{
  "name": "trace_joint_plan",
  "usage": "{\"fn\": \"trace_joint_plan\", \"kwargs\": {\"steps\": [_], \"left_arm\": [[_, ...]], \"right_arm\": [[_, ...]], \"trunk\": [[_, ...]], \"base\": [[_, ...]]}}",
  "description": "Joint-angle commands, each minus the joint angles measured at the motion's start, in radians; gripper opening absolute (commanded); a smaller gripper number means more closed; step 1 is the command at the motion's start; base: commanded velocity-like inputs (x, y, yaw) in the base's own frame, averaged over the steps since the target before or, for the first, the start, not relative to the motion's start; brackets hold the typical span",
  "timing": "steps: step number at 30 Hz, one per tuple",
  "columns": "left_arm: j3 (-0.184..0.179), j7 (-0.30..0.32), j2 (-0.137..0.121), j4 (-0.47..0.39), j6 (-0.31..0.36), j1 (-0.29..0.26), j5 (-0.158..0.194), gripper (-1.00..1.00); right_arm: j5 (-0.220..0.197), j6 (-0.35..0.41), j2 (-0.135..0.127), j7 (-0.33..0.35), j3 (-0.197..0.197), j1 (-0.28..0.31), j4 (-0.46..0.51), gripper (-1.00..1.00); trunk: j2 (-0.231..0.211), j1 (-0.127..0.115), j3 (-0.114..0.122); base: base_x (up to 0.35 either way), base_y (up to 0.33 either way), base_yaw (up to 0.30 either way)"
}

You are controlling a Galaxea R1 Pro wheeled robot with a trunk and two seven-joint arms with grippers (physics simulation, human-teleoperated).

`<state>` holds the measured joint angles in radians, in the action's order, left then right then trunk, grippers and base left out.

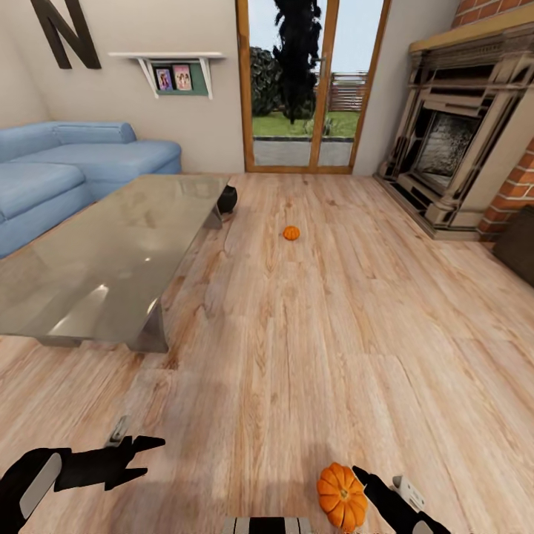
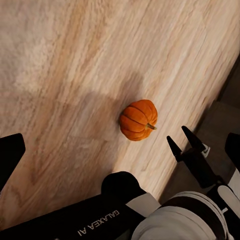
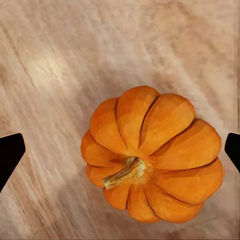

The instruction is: Place each of the two pumpkins and all three candles from the living room inside a cabinet in the living room (use any cabinet), then make sure every cabinet is closed, and position the cauldron so it is next to a table in the living room.

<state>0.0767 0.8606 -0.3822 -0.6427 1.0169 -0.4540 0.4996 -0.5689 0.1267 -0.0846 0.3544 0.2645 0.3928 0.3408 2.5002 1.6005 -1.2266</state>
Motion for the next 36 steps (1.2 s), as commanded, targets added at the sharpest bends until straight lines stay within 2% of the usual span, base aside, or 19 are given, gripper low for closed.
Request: {"fn": "trace_joint_plan", "kwargs": {"steps": [1, 6, 15, 20, 26, 32, 34, 36], "left_arm": [[0.000, 0.000, 0.000, 0.000, 0.000, 0.000, 0.000, 1.00], [0.000, 0.000, 0.000, 0.000, 0.000, 0.000, 0.000, 1.00], [0.000, 0.000, 0.000, 0.000, 0.000, 0.000, 0.000, 1.00], [0.000, 0.000, 0.000, 0.000, 0.000, 0.000, 0.000, 1.00], [0.000, 0.000, 0.000, 0.000, 0.000, 0.000, 0.000, 1.00], [0.000, 0.000, 0.000, 0.000, 0.000, 0.000, 0.000, 1.00], [0.000, 0.000, -0.002, 0.000, 0.002, 0.000, 0.000, 1.00], [-0.001, 0.006, -0.004, 0.000, 0.006, 0.000, 0.001, 1.00]], "right_arm": [[0.000, 0.000, 0.000, 0.000, 0.001, 0.000, 0.000, 1.00], [-0.004, -0.002, 0.003, 0.000, 0.006, 0.000, 0.000, 1.00], [-0.020, 0.004, -0.015, 0.000, 0.014, 0.000, -0.009, 1.00], [-0.019, -0.017, -0.017, 0.000, 0.016, 0.000, -0.009, 1.00], [-0.020, -0.027, -0.018, 0.004, 0.061, 0.000, -0.009, 1.00], [-0.023, -0.028, -0.018, 0.011, 0.073, 0.000, -0.009, 1.00], [-0.022, -0.027, -0.019, 0.033, 0.073, 0.000, -0.009, 1.00], [-0.022, -0.024, -0.020, 0.086, 0.073, 0.000, -0.010, 1.00]], "trunk": [[0.000, 0.000, -0.004], [0.001, 0.003, -0.023], [0.004, 0.007, -0.058], [0.005, 0.009, -0.077], [0.006, 0.012, -0.101], [0.008, 0.014, -0.124], [0.008, 0.015, -0.132], [0.008, 0.016, -0.139]], "base": [[0.000, 0.000, 0.000], [0.000, 0.000, 0.000], [0.000, 0.000, 0.000], [0.000, 0.000, 0.000], [0.000, 0.000, 0.000], [0.000, 0.000, 0.000], [0.000, 0.000, 0.000], [0.000, 0.000, 0.000]]}}
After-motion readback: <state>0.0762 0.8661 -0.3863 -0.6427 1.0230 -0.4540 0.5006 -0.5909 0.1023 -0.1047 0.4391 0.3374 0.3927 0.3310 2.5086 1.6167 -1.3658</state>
